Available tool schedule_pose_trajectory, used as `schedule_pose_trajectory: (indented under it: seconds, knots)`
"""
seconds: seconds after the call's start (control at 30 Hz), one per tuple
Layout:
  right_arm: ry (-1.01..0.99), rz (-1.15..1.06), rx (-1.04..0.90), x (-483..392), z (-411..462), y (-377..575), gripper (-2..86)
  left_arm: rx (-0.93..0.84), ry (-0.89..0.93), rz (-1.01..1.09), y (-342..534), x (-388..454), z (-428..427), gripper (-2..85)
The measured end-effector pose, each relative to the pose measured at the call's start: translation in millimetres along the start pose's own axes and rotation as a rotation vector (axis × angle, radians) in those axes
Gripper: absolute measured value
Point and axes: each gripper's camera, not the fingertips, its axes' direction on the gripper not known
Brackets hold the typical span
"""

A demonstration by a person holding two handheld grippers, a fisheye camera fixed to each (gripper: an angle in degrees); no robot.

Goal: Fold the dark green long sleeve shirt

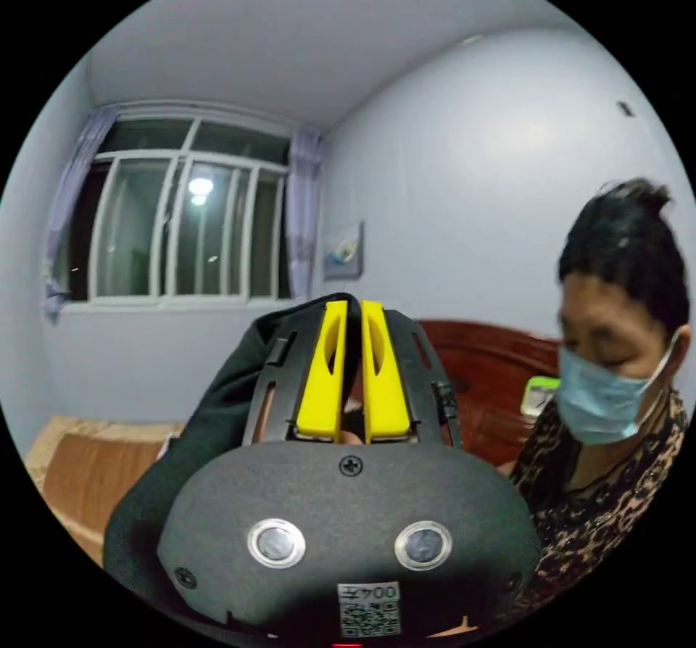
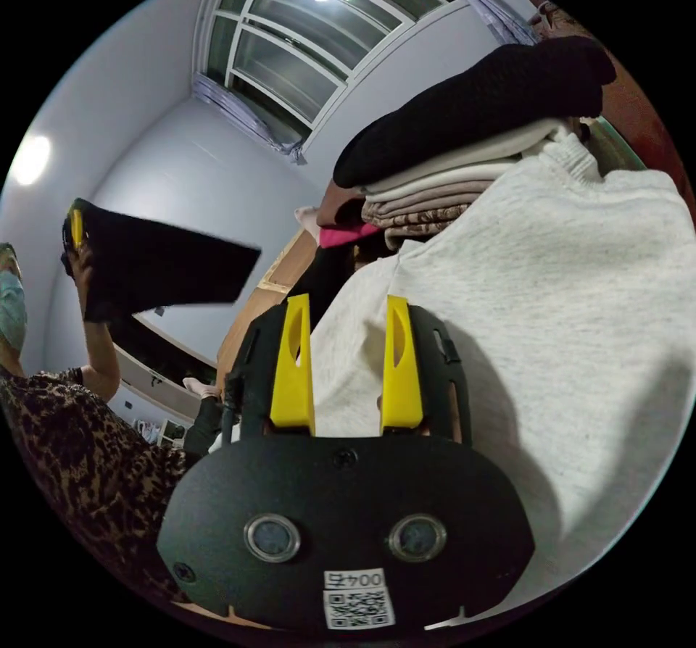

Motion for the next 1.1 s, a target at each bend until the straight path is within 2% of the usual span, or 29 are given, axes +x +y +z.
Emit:
schedule_pose_trajectory:
  seconds: [0.07, 0.13, 0.27, 0.3, 0.37, 0.43, 0.53, 0.67, 0.73, 0.83, 0.93, 1.1]
  knots:
    - [0.022, -0.004, 0.006, 1.6, 11.5, 3.2, 15.7, -0.138, -0.052, -0.012, 34.5, -13.1, 3.7, 9.6]
    - [0.045, -0.023, 0.003, 0.4, 28.9, 6.0, 16.3, -0.264, -0.155, -0.108, 91.5, -39.5, -8.5, 11.7]
    - [0.08, -0.164, 0.066, -33.0, 49.3, 8.2, 16.3, -0.247, -0.307, -0.366, 194.4, -66.2, -75.0, 13.3]
    - [0.058, -0.214, 0.109, -50.8, 58.5, 10.3, 16.2, -0.27, -0.403, -0.428, 230.3, -64.6, -96.8, 13.7]
    - [-0.002, -0.273, 0.108, -79.3, 84.0, 10.6, 16.0, -0.323, -0.551, -0.545, 286.9, -56.5, -123.9, 14.1]
    - [-0.171, -0.303, -0.048, -114.0, 143.1, 5.5, 14.7, -0.416, -0.659, -0.674, 352.0, -39.0, -139.3, 14.6]
    - [-0.363, -0.374, -0.182, -155.6, 239.8, 15.4, 15.2, -0.487, -0.748, -0.781, 398.7, -20.8, -133.9, 16.6]
    - [-0.493, -0.427, -0.329, -195.1, 370.6, 46.2, 15.8, -0.548, -0.837, -0.832, 415.0, -23.0, -116.0, 18.1]
    - [-0.498, -0.467, -0.43, -218.2, 446.2, 68.2, 15.8, -0.661, -0.861, -0.847, 423.5, -33.4, -100.7, 18.4]
    - [-0.483, -0.51, -0.516, -226.5, 514.0, 100.7, 15.6, -0.821, -0.836, -0.882, 433.0, -43.1, -82.3, 18.6]
    - [-0.445, -0.55, -0.622, -220.4, 550.8, 117.0, 15.0, -0.89, -0.846, -0.9, 431.2, -51.9, -74.2, 18.2]
    - [-0.467, -0.489, -0.615, -195.8, 589.3, 110.9, 13.7, -0.941, -0.93, -0.866, 410.7, -55.9, -74.3, 12.9]
